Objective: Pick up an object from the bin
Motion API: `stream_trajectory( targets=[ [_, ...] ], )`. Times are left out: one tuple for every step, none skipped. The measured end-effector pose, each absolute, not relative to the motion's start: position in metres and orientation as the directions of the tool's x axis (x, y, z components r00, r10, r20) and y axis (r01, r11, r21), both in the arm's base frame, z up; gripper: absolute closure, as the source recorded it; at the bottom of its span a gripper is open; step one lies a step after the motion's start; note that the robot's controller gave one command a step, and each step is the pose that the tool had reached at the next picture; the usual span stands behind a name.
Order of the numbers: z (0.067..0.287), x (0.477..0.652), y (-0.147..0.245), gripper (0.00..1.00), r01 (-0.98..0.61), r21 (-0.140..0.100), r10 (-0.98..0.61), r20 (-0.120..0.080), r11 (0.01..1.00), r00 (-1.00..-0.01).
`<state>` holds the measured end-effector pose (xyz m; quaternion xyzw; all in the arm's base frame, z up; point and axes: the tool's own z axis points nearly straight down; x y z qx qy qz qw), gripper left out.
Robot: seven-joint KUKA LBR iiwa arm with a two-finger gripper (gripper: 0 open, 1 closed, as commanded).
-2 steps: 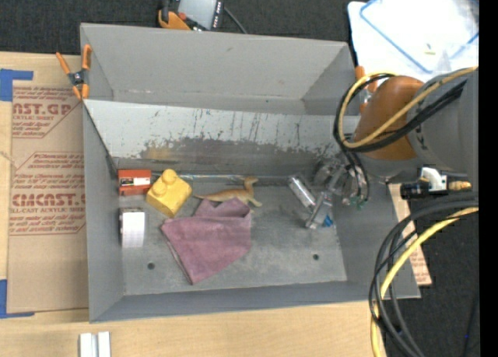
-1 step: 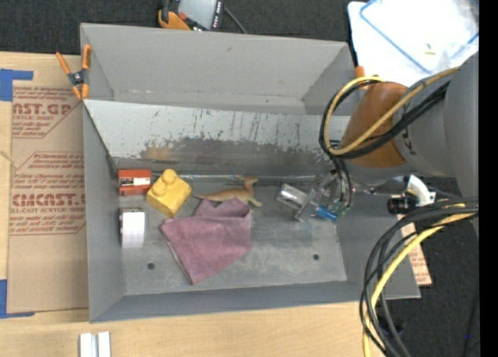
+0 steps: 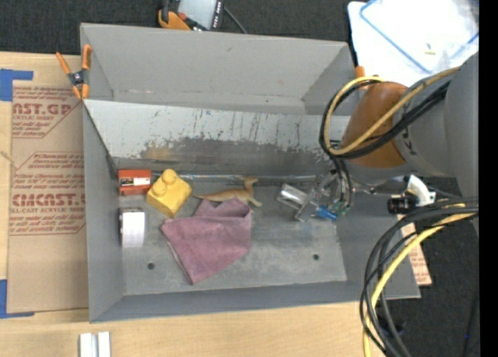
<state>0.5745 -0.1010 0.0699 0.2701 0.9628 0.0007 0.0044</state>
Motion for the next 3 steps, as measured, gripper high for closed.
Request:
stream_trajectory(
  targets=[
    [0.077, 0.574, -0.101, 1.00, 0.520, 0.004, 0.520, -0.008, 0.854, -0.854],
    [0.081, 0.575, -0.101, 1.00, 0.519, 0.004, 0.519, -0.009, 0.855, -0.855],
    [0.098, 0.571, -0.100, 1.00, 0.519, 0.000, 0.519, 0.002, 0.855, -0.855]
  ],
)
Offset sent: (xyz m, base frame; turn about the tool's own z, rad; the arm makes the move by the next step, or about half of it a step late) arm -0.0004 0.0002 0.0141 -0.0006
